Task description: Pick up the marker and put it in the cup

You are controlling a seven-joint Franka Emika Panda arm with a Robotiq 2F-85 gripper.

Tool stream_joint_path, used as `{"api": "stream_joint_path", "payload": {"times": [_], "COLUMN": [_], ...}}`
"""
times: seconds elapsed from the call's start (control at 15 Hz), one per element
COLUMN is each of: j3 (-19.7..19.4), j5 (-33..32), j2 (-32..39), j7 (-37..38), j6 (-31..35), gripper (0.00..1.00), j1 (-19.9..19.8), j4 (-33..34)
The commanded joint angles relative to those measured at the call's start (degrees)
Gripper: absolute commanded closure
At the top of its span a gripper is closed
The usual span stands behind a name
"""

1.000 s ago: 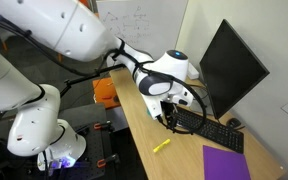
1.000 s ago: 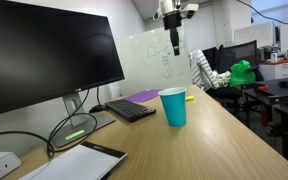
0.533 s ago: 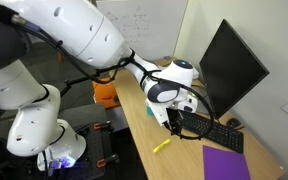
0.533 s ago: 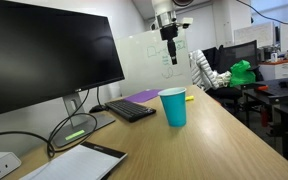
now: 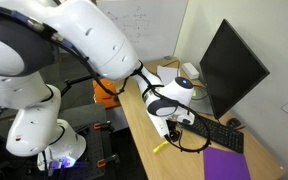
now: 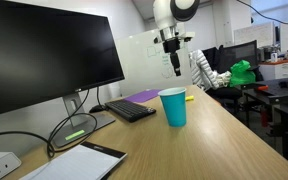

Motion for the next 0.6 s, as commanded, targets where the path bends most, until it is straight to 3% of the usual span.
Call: {"api": "stream_joint_path", "payload": {"times": [0.0,0.2,0.53], "j3": [0.10,1.91,0.90], "j5": [1.02,3.62,1.19], "j2": [5.61,10.67,16.32], "j7": [-4.84,-10.72,-9.48], "j6": [5.75,9.65,10.23], "gripper": [0.00,0.00,0.00], "j1": [-1.11,-3.22,-3.17], "j4": [1.39,2.25,5.60]}}
